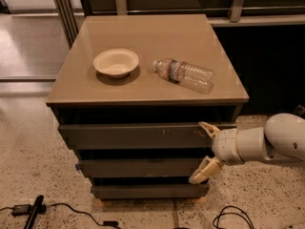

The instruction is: Open top drawer

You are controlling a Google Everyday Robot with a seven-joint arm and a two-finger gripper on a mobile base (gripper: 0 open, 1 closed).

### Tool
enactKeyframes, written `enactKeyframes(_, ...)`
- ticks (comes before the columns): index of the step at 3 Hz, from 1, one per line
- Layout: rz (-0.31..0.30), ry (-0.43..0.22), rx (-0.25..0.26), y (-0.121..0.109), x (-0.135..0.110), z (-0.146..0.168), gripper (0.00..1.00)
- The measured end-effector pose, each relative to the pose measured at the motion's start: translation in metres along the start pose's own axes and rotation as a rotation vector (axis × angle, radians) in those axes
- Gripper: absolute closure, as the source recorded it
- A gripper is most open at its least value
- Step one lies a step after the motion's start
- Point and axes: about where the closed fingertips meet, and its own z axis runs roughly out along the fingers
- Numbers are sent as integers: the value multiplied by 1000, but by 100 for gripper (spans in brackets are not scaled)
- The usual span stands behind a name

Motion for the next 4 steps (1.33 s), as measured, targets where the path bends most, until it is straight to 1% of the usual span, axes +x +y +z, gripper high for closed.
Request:
enactKeyframes(1,-20,8,-3,-3,-4,1,0)
enactKeyframes(2,-71,28,19,-17,-16,-9,0)
enactKeyframes(3,-72,28,18,-17,-16,-9,0)
enactKeyframes(4,-111,39,9,-13,-22,0,0)
